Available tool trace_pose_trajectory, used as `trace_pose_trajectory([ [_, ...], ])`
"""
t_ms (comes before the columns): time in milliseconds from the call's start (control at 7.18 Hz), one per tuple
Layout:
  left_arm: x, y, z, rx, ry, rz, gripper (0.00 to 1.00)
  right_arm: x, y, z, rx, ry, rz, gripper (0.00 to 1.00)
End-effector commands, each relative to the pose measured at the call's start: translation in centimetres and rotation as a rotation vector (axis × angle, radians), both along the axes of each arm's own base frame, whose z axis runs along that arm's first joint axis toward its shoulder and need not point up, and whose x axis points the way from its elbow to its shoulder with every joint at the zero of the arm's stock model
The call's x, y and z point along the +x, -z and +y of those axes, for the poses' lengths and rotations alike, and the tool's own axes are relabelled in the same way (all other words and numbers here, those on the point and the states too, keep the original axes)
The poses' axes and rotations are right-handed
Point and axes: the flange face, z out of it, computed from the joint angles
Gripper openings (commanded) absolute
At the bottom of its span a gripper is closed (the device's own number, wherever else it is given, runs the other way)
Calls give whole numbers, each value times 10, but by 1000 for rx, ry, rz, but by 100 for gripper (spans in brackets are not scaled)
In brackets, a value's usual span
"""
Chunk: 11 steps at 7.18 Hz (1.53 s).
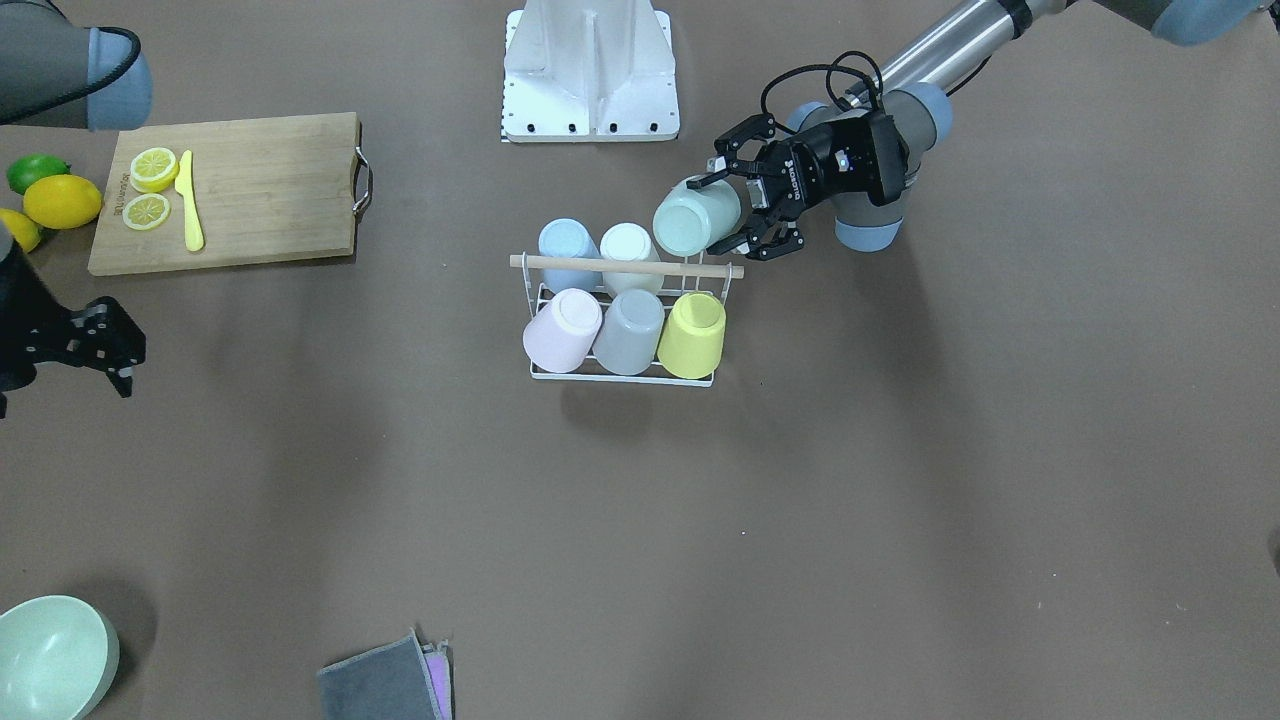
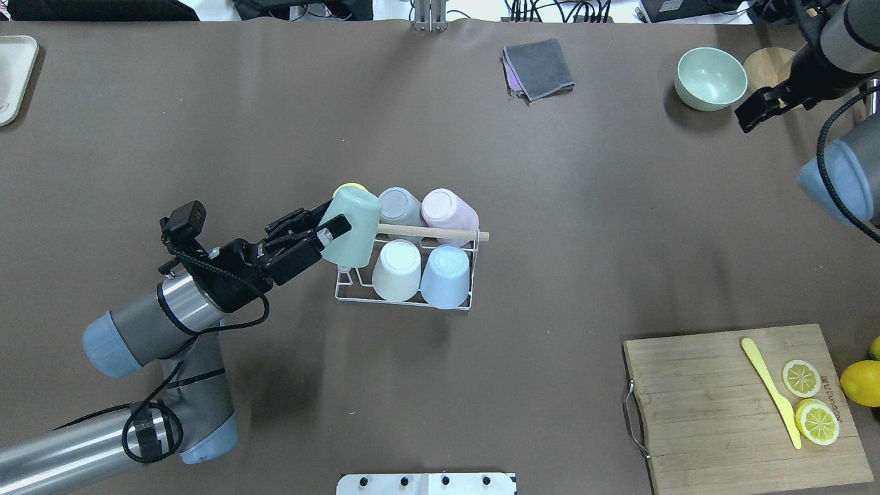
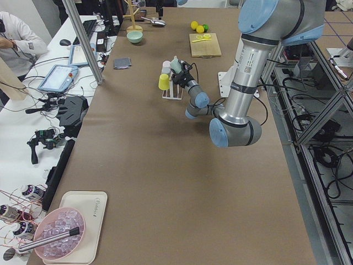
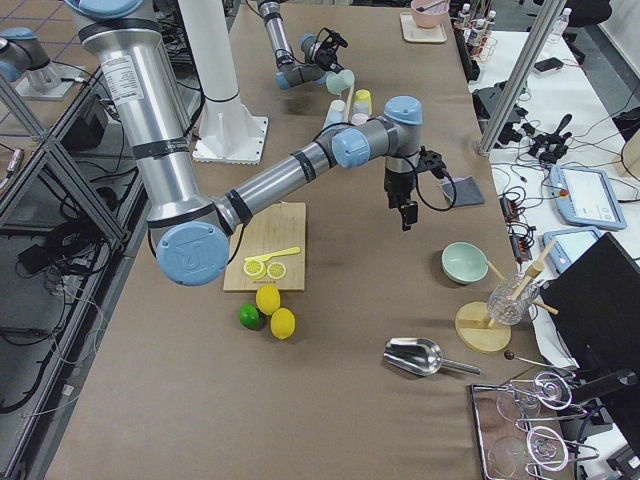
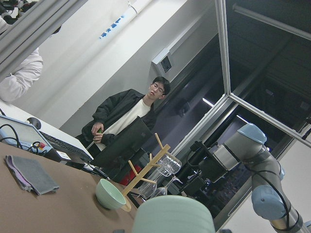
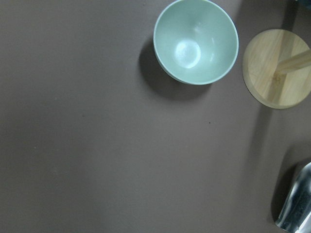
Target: Place cup on cup holder
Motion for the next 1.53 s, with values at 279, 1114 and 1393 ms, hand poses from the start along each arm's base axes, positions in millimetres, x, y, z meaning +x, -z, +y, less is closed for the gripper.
trace_pose_trajectory([
  [279,1,-13,5,-10,-5,-24,0,93,-89,11,-77,45,-64,100],
  [1114,-13,1,-1,0,23,8,0,190,-155,60,-203,-93,-218,100],
  [1393,-20,-4,-14,-4,50,-7,0,229,-165,98,-216,-176,-261,100],
])
